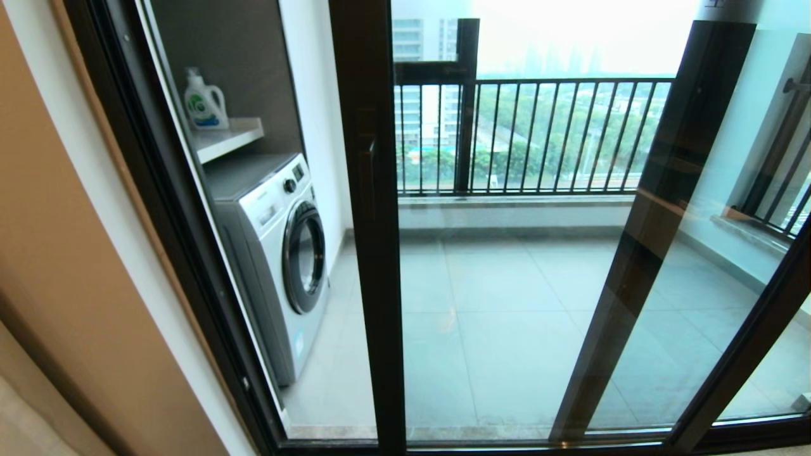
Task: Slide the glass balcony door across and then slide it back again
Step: Close the slid door
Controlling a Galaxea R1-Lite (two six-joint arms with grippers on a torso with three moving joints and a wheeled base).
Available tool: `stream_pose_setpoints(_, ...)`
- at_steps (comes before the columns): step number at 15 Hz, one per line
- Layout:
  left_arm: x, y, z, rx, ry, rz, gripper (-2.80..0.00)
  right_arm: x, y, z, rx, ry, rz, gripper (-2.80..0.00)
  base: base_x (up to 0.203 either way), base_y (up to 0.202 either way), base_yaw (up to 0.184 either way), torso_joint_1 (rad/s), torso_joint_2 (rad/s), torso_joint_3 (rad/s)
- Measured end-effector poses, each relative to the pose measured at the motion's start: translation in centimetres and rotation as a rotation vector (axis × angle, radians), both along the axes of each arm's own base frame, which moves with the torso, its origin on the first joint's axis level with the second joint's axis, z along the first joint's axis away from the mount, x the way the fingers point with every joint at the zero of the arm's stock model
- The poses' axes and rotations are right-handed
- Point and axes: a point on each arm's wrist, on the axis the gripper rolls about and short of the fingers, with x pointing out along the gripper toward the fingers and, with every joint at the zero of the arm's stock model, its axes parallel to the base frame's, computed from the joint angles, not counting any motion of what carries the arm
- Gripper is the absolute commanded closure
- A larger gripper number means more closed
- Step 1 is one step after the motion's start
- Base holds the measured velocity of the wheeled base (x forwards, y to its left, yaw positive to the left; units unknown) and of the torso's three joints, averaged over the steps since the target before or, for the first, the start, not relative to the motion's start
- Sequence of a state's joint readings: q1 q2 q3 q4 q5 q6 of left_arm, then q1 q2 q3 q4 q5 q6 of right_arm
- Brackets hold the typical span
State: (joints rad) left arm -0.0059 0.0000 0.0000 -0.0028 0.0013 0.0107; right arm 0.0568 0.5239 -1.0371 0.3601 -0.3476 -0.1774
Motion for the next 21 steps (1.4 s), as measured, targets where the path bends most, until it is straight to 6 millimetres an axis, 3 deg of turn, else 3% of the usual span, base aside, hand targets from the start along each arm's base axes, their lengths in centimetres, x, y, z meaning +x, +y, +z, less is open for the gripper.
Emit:
stream_pose_setpoints(4,0.0,0.0,0.0,0.0,0.0,-0.001,0.0,-6.7,0.4,-4.6,-0.058,-0.075,0.069,0.0,0.0,0.0,0.0,0.0,0.0,0.0)
stream_pose_setpoints(6,0.0,0.0,0.0,0.0,0.0,-0.001,0.0,-7.9,0.8,-8.4,-0.081,-0.058,0.18,0.0,0.0,0.0,0.0,0.0,0.0,0.0)
stream_pose_setpoints(9,0.0,0.0,0.0,0.0,0.0,-0.001,0.0,-5.9,1.1,-13.2,-0.064,0.051,0.329,0.0,0.0,0.0,0.0,0.0,0.0,0.0)
stream_pose_setpoints(14,0.0,0.0,0.0,0.0,0.0,0.0,0.0,0.9,1.2,-22.0,-0.057,0.183,0.36,0.0,0.0,0.0,0.0,0.0,0.0,0.0)
stream_pose_setpoints(16,0.0,0.0,0.0,0.0,0.0,0.0,0.0,1.8,1.1,-22.9,-0.03,0.086,0.33,0.0,0.0,0.0,0.0,0.0,0.0,0.0)
stream_pose_setpoints(21,0.0,0.0,0.0,0.0,0.0,0.0,0.0,2.1,1.1,-24.1,0.101,0.124,0.33,0.0,0.0,0.0,0.0,0.0,0.0,0.0)
